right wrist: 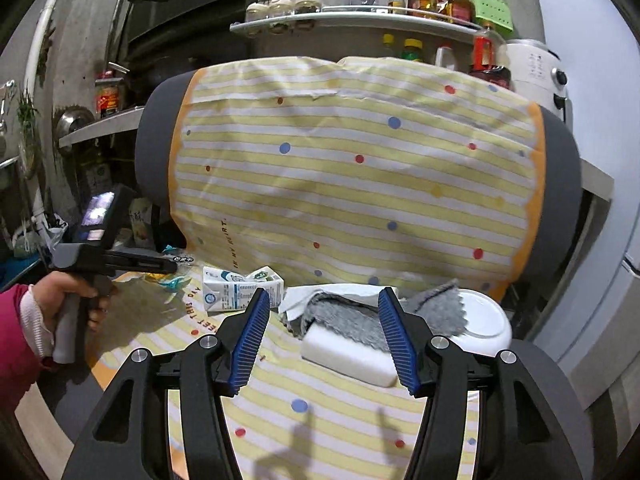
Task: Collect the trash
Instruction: 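Grasp the dried mango bag with the left tool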
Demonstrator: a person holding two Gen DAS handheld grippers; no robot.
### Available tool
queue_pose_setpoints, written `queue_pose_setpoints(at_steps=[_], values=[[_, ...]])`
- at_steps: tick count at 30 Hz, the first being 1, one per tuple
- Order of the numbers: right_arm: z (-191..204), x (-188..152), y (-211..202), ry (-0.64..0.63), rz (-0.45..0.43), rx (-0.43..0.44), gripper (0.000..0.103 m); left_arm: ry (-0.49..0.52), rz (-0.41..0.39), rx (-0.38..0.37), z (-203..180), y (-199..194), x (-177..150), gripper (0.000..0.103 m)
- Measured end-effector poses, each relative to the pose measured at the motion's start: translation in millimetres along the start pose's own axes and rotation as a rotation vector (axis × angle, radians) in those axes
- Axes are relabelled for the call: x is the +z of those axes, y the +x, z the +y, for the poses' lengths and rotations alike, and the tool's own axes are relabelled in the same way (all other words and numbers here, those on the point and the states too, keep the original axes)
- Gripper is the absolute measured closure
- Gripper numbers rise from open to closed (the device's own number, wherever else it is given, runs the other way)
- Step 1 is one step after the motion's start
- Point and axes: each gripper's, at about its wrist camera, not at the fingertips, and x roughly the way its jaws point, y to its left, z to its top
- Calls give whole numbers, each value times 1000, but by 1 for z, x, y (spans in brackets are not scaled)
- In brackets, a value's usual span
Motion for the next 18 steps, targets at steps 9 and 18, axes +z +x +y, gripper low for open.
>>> queue_pose_setpoints(at_steps=[9,18], values=[[3,-3,24,27,44,17,45,112,34,118,-20,21,-7,10],[-5,-17,24,76,78,18,45,170,-33,4,-12,-13,-24,103]])
